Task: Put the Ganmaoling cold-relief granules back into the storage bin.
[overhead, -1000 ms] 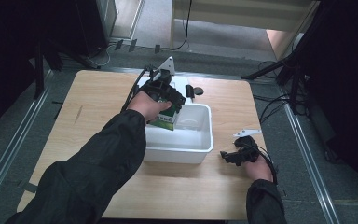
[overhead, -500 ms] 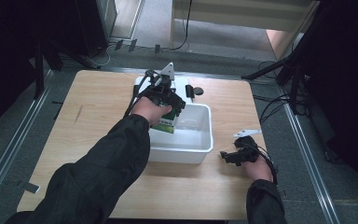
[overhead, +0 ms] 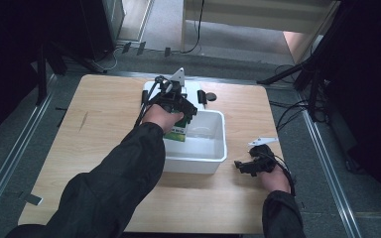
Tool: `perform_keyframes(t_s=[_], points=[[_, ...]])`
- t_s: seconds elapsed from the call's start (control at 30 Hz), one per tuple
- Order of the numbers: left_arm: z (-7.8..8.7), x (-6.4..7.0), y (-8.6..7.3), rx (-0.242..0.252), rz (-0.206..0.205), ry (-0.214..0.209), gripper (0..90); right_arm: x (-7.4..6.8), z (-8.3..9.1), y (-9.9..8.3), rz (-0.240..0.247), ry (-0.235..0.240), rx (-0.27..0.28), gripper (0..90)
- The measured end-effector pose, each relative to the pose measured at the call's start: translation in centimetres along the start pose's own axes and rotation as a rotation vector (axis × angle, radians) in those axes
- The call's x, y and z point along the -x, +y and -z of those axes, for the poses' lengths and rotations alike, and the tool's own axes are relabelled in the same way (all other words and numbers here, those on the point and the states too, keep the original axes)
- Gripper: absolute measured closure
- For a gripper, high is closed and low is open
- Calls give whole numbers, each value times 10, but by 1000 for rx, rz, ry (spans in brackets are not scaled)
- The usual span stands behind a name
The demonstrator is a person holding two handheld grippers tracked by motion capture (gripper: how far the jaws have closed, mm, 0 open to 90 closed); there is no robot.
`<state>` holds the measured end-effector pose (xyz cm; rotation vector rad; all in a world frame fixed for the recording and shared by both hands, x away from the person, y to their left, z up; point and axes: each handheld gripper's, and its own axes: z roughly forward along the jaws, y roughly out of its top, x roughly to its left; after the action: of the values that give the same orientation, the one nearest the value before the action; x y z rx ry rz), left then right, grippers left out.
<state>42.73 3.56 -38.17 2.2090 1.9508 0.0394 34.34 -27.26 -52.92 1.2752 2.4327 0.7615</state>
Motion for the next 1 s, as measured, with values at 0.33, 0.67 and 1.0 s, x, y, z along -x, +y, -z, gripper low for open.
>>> perform_keyframes(t_s=[0.33, 0.67, 1.0], points=[[-8, -2, -1, -12, 23, 9, 49, 0, 0, 0, -1, 2, -2, 144], [-15, 1, -1, -23, 28, 6, 48, -1, 0, 0, 0, 2, -4, 145], [-22, 4, -1, -29, 26, 10, 44, -1, 0, 0, -1, 4, -1, 145]])
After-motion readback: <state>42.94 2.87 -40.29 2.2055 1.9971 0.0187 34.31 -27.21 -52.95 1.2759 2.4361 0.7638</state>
